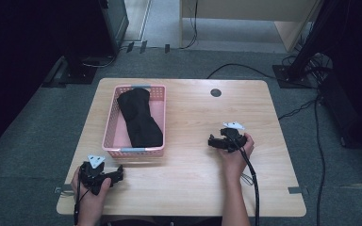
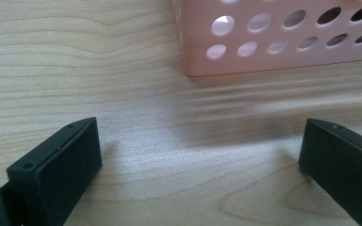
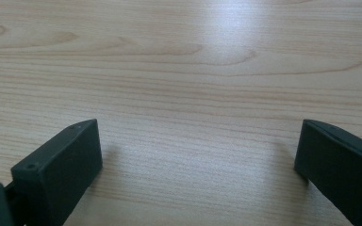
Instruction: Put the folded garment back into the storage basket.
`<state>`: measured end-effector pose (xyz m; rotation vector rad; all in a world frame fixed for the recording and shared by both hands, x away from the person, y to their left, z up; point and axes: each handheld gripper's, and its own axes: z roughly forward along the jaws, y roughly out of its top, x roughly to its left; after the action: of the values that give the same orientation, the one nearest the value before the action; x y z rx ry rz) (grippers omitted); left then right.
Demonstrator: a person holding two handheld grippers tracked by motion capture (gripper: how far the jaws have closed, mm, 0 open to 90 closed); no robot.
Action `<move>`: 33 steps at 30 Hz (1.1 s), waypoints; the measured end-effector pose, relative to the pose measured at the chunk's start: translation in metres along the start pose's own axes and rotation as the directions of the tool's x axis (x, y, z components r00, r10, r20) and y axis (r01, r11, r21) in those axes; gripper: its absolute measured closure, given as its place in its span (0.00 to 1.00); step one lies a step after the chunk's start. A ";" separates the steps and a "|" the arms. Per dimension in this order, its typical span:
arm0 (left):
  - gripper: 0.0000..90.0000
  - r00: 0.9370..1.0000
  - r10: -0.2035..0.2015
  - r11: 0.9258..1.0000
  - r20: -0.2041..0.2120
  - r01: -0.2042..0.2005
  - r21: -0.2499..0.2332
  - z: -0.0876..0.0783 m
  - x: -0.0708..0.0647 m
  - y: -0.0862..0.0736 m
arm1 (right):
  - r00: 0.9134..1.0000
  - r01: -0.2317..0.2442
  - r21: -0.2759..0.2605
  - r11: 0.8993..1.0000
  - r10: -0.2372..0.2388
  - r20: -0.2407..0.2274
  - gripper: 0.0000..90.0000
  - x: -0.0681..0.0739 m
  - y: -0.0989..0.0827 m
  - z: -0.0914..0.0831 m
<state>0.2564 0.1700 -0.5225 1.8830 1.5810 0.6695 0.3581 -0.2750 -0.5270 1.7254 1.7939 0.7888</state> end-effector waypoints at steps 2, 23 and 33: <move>0.00 1.000 0.000 1.000 0.000 0.000 0.000 0.000 0.000 0.000 | 1.000 -0.002 0.000 1.000 0.002 0.001 0.01 -0.001 0.000 0.000; 0.00 1.000 0.001 1.000 0.000 -0.001 0.000 0.000 0.000 0.000 | 0.999 -0.026 -0.001 1.000 0.026 0.021 0.01 -0.016 -0.004 -0.005; 0.00 1.000 0.000 1.000 0.000 0.000 0.000 0.000 0.000 0.000 | 0.999 -0.040 -0.001 0.999 0.040 0.034 0.01 -0.026 -0.007 -0.009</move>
<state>0.2564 0.1700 -0.5225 1.8827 1.5812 0.6696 0.3481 -0.3017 -0.5271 1.7685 1.7416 0.7716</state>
